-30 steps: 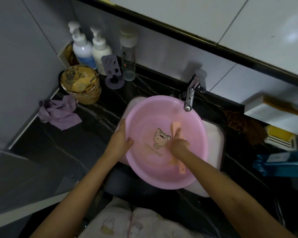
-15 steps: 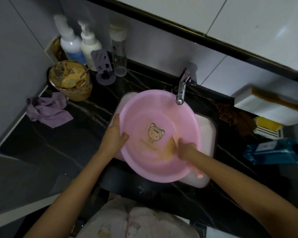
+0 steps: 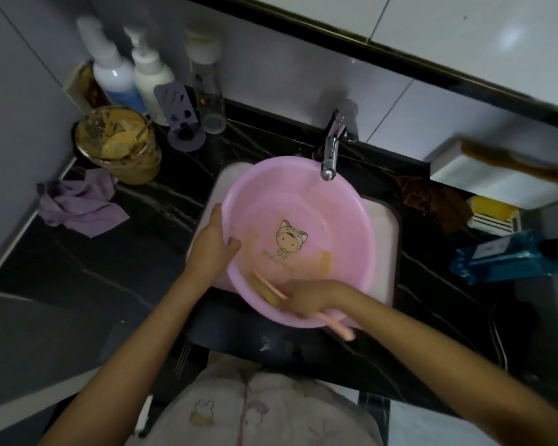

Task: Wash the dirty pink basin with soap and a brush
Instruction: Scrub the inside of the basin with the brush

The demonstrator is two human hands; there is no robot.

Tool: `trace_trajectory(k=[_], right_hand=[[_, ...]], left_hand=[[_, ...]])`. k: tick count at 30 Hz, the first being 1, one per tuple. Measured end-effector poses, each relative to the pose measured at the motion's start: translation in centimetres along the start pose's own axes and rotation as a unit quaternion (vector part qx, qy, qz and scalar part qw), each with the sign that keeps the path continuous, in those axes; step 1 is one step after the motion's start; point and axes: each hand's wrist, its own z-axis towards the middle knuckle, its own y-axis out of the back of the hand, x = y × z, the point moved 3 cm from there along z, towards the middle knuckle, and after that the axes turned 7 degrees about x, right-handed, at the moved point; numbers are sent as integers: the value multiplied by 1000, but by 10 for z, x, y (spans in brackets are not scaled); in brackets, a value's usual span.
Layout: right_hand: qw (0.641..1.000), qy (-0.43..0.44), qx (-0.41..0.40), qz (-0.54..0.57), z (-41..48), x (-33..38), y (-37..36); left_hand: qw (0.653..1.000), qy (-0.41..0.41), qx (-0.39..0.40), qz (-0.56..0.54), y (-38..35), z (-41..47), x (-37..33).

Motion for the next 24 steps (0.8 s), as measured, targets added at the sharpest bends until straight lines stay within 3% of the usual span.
trace_trajectory(k=[2,4,7,10,12,18,24], right_hand=[[993,-41,103,-49,-26,-41,-2],[986,-86,110,-88,-52,-77,9],[987,-120,-6,-111,-68,-110,39],[948,-165,-126,-240,-60,-122,68],[936,-178,-208,-220,-50,-126,83],[903,-176,-322,-225,-31,-122,90],[967,-92,-232,-49,-4,-87,23]], left_hand=[[1000,-3,4,4,1,1,0],[1000,-5,0,-3,0,0,-1],[1000,-3,-9,-21,-1,-1,-4],[999,-21,-16,-36,0,-5,-13],[998,-42,-14,-45,3,-8,-23],[990,-101,-48,-82,20,-19,-49],[988,-118,-70,-71,25,-24,-57]])
